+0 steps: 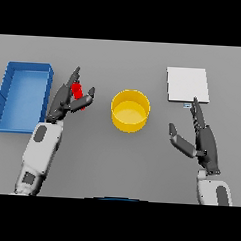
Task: Pick up the red beaker and tilt it to pour out 1 green nut into yellow bowl. Pick up the yellow bowl and place it on the metallic measuring scale.
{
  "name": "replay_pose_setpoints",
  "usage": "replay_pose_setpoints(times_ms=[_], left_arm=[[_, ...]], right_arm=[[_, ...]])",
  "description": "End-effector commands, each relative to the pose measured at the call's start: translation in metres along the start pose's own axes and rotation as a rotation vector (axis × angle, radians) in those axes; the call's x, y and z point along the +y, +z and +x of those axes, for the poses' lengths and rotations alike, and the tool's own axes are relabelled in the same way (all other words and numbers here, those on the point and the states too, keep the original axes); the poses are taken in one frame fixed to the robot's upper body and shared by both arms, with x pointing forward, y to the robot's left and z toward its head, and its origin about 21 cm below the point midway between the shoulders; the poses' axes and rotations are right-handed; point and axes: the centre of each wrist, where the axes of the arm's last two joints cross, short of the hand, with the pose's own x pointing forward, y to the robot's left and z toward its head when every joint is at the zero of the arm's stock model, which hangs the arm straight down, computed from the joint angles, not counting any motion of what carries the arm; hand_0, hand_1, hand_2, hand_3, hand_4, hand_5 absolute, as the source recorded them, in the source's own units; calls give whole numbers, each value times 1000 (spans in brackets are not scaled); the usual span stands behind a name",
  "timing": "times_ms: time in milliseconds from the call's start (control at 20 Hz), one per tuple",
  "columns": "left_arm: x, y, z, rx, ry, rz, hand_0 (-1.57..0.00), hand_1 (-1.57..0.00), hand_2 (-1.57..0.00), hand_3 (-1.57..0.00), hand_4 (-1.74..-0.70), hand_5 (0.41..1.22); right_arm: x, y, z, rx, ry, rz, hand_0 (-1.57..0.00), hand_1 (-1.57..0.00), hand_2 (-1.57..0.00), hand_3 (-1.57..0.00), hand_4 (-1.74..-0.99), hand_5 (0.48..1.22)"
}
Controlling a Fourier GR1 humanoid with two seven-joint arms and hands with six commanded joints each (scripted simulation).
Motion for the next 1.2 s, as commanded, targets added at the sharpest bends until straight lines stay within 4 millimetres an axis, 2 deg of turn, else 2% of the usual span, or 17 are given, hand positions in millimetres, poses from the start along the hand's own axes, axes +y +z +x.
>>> replay_pose_setpoints(times_ms=[0,50,100,150,250,350,450,600,750,1000,1150], left_arm=[[1,-1,0,-12,6,10,1,1,-30,-3,-1389,752],[-5,-3,2,-6,25,14,-81,-84,-122,-75,-1416,770],[-6,-7,1,23,43,27,-253,-276,-307,-220,-1444,795],[-10,-9,0,31,50,40,-458,-483,-501,-490,-1443,881],[-13,-13,4,29,1,75,-859,-875,-886,-879,-1439,1003],[-16,-13,-2,-32,-16,78,-1115,-1125,-1133,-1128,-1443,1082],[-21,-14,-1,-37,-9,79,-1279,-1286,-1290,-1288,-1447,1132],[-22,-13,-1,-60,13,91,-1422,-1425,-1427,-1426,-1591,1123],[-15,-12,7,-101,15,97,-1495,-1496,-1497,-1497,-1664,1108],[-14,-15,43,-185,-53,117,-1546,-1546,-1547,-1547,-1716,1097],[-12,-17,66,-195,-231,38,-1558,-1558,-1559,-1559,-1728,1113]], right_arm=[[0,-1,0,-1,5,-1,1,1,1,1,-1295,683],[-3,0,1,2,15,-4,1,1,1,1,-1291,684],[-1,-5,3,5,8,-2,1,1,1,1,-1289,684],[-3,-5,1,14,13,-3,1,1,1,1,-1286,685],[3,-4,1,14,5,2,1,1,1,1,-1283,683],[-2,-5,0,21,8,0,1,1,1,1,-1290,684],[3,-6,-2,6,5,9,1,1,1,1,-1293,682],[3,-7,1,-4,3,14,1,1,1,1,-1296,682],[6,-9,-2,-3,18,15,1,1,1,1,-1274,674],[6,-6,-2,-20,38,12,1,1,1,1,-1250,672],[10,-9,-1,-22,67,14,1,1,1,1,-1247,685]])
